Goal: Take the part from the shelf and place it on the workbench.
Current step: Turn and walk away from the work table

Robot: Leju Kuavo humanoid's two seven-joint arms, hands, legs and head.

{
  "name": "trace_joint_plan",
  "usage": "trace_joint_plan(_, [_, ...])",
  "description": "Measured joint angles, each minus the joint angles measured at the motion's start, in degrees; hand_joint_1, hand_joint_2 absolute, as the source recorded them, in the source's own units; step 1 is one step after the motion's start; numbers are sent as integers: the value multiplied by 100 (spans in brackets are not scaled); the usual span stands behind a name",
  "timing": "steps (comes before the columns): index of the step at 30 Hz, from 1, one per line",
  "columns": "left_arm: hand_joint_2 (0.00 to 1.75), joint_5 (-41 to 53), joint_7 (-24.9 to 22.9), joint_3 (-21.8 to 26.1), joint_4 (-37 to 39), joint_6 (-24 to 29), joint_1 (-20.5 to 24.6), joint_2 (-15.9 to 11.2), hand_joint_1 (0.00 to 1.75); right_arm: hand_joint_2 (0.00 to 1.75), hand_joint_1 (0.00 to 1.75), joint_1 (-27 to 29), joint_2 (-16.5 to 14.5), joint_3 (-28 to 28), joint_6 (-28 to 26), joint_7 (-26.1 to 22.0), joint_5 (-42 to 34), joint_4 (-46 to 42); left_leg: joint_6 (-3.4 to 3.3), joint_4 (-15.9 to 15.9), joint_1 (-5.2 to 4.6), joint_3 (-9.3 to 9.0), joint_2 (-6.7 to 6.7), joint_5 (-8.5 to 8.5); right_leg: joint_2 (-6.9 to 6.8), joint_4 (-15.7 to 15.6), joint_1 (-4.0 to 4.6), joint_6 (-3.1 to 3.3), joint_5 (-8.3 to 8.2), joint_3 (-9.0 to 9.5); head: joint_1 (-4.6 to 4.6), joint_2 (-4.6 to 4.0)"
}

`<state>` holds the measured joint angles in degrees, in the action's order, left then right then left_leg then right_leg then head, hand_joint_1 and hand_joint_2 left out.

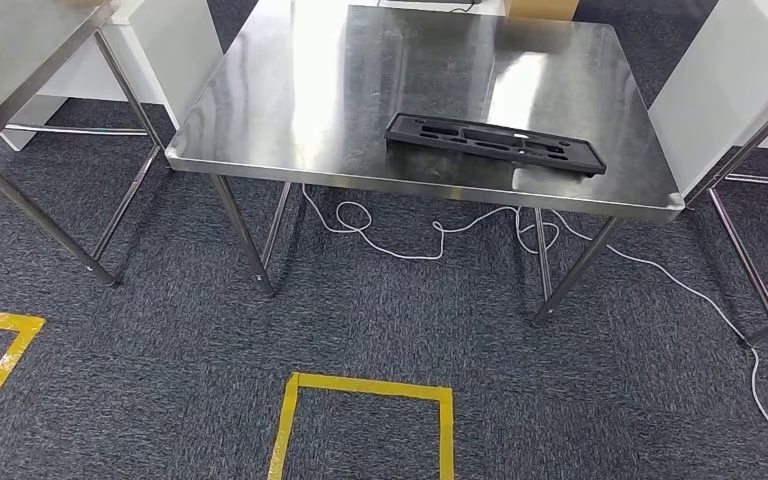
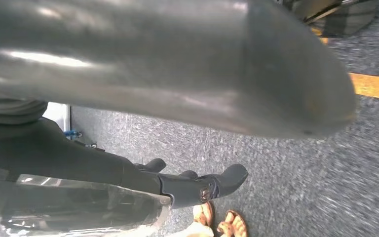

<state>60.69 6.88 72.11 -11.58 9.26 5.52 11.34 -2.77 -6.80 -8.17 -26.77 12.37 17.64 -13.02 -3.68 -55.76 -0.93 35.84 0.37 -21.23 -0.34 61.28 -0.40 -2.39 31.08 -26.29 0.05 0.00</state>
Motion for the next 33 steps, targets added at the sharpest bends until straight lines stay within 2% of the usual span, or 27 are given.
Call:
trace_joint_plan(1, [0, 5, -4, -3, 0, 2, 5, 4, 0, 0, 0, -11, 0, -2, -2, 4, 12, 21, 22, -9, -16, 45, 2, 70, 5, -423, 24, 42, 39, 267, -4, 0])
trace_joint_plan(2, [0, 15, -14, -8, 0, 4, 8, 8, 0, 0, 0, -21, 1, -9, -4, 8, 34, 40, 44, -14, -26, 72, 5, 133, 9, -699, 51, 81, 92, 419, -12, 0])
trace_joint_plan(3, [0, 29, -36, -16, 0, 10, 7, 9, 0, 0, 0, -26, 1, -20, -7, 7, 66, 58, 69, -16, -28, 93, 10, 194, 12, -826, 76, 113, 110, 457, -17, 0])
trace_joint_plan(4, [0, 45, -71, -28, 0, 20, 0, 8, 0, 0, 0, -24, -5, -39, -10, -13, 109, 80, 100, -21, -16, 114, 12, 228, 10, -818, 43, 156, 80, 409, -27, 0])
trace_joint_plan(5, [0, 59, -110, -42, 0, 33, -7, 5, 0, 0, 0, -23, -12, -65, -20, -57, 152, 97, 134, -74, 5, 154, 2, 153, -6, -806, 16, 214, 25, 359, -33, 0])
trace_joint_plan(6, [0, 66, -146, -57, 0, 45, -15, 4, 0, 0, 0, -21, -20, -92, -37, -127, 192, 109, 177, -216, 30, 216, -9, -42, -26, -800, -16, 284, -42, 300, -40, 0])
trace_joint_plan(8, [0, 65, -179, -79, 0, 65, -26, 2, 0, 0, 0, -43, -38, -146, -79, -304, 277, 121, 266, -810, 86, 384, -32, -683, -60, -800, -37, 375, -192, 150, -59, 0])
trace_joint_plan(9, [0, 63, -184, -87, 0, 75, -28, 3, 0, 0, 0, -72, -46, -175, -92, -376, 335, 122, 311, -1197, 113, 452, -35, -953, -66, -793, -34, 385, -268, 59, -63, 0])
trace_joint_plan(10, [0, 62, -183, -92, 0, 87, -29, 3, 0, 0, 0, -114, -52, -211, -98, -424, 404, 123, 350, -1534, 141, 478, -37, -1078, -69, -778, -31, 372, -342, -39, -66, 0])
trace_joint_plan(11, [0, 62, -180, -96, 0, 96, -28, 3, 0, 0, 0, -163, -56, -254, -99, -447, 477, 123, 383, -1743, 171, 440, -37, -1050, -73, -748, -33, 354, -412, -140, -66, 0])
trace_joint_plan(12, [0, 62, -174, -98, 0, 103, -27, 3, 0, 0, 0, -213, -62, -300, -94, -450, 547, 124, 408, -1788, 201, 324, -36, -911, -75, -702, -38, 327, -472, -247, -67, 0])
trace_joint_plan(13, [0, 64, -162, -101, 0, 105, -25, 3, 0, 0, 0, -257, -66, -345, -87, -435, 606, 124, 426, -1630, 231, 111, -35, -730, -76, -642, -47, 300, -520, -356, -68, 0])
trace_joint_plan(14, [0, 75, -145, -104, 0, 104, -18, 5, 0, 0, 0, -296, -71, -385, -74, -403, 653, 124, 441, -1290, 258, -179, -37, -654, -75, -570, -55, 266, -560, -462, -68, 0])
trace_joint_plan(15, [0, 99, -126, -114, 0, 101, -8, 10, 0, 0, 0, -322, -74, -421, -60, -355, 687, 124, 443, -872, 264, -485, -46, -683, -75, -501, -53, 224, -594, -562, -68, 0])
trace_joint_plan(17, [0, 171, -93, -137, 0, 91, 14, 25, 0, 0, 0, -342, -78, -479, -34, -255, 725, 125, 399, -244, 239, -855, -68, -896, -84, -416, -36, 136, -671, -703, -63, 0])
trace_joint_plan(18, [0, 205, -84, -153, 0, 84, 18, 32, 0, 0, 0, -333, -81, -502, -27, -222, 731, 127, 352, -133, 209, -886, -75, -939, -91, -413, -27, 93, -720, -744, -57, 0])
trace_joint_plan(20, [0, 244, -76, -185, 2, 67, 10, 44, 0, 0, 0, -287, -85, -537, -15, -196, 735, 144, 225, -85, 187, -763, -51, -849, -85, -386, -20, 25, -766, -844, -56, 0])
trace_joint_plan(21, [0, 260, -80, -207, 3, 60, 5, 50, 0, 0, 0, -256, -86, -549, -8, -187, 727, 155, 154, -66, 181, -684, -31, -768, -71, -288, -21, 31, -651, -907, -49, 0])
trace_joint_plan(22, [0, 281, -91, -226, 4, 57, 0, 54, 0, 0, 0, -222, -87, -554, 0, -178, 702, 165, 90, -48, 178, -588, -11, -678, -56, -93, -25, 62, -430, -992, -43, 0])
trace_joint_plan(24, [0, 373, -132, -270, 4, 77, -2, 57, 0, 0, 0, -167, -88, -549, 13, -174, 602, 177, 22, -52, 160, -406, 8, -525, -30, 540, -41, 144, 161, -1144, -14, 0])
trace_joint_plan(25, [0, 438, -162, -301, 4, 95, -4, 57, 0, 0, 0, -146, -86, -535, 16, -188, 525, 182, 17, -55, 152, -308, 13, -449, -21, 884, -47, 136, 350, -1190, -6, 0])
trace_joint_plan(26, [0, 500, -189, -338, 4, 114, -6, 58, 0, 0, 0, -131, -82, -509, 18, -209, 451, 187, 24, -60, 148, -204, 19, -369, -13, 1139, -48, 87, 404, -1173, 2, 0])
trace_joint_plan(27, [0, 550, -215, -374, 4, 130, -7, 59, 0, 0, 0, -119, -73, -475, 20, -238, 385, 191, 36, -65, 145, -95, 25, -288, -8, 1246, -50, 12, 338, -1075, 5, 0])
trace_joint_plan(28, [0, 580, -232, -406, 4, 143, -8, 60, 0, 0, 0, -111, -58, -440, 19, -264, 341, 194, 55, -70, 144, -3, 29, -206, -5, 1157, -52, -64, 198, -883, 8, 0])
trace_joint_plan(29, [0, 596, -244, -430, 4, 151, -8, 61, 0, 0, 0, -107, -43, -410, 18, -292, 314, 197, 78, -75, 143, 76, 29, -126, -3, 870, -56, -112, 74, -596, 9, 0])
trace_joint_plan(31, [0, 625, -262, -473, 4, 159, -10, 63, 0, 0, 0, -116, -8, -365, 8, -357, 277, 197, 136, -92, 123, 173, 25, 14, 7, -77, -45, -82, 94, 119, 9, 0])
trace_joint_plan(33, [0, 659, -272, -521, 4, 162, -13, 64, 0, 0, 0, -118, 19, -316, -3, -429, 245, 197, 193, -85, 103, 213, 28, 151, 25, -735, -8, 7, 244, 528, -14, 0])
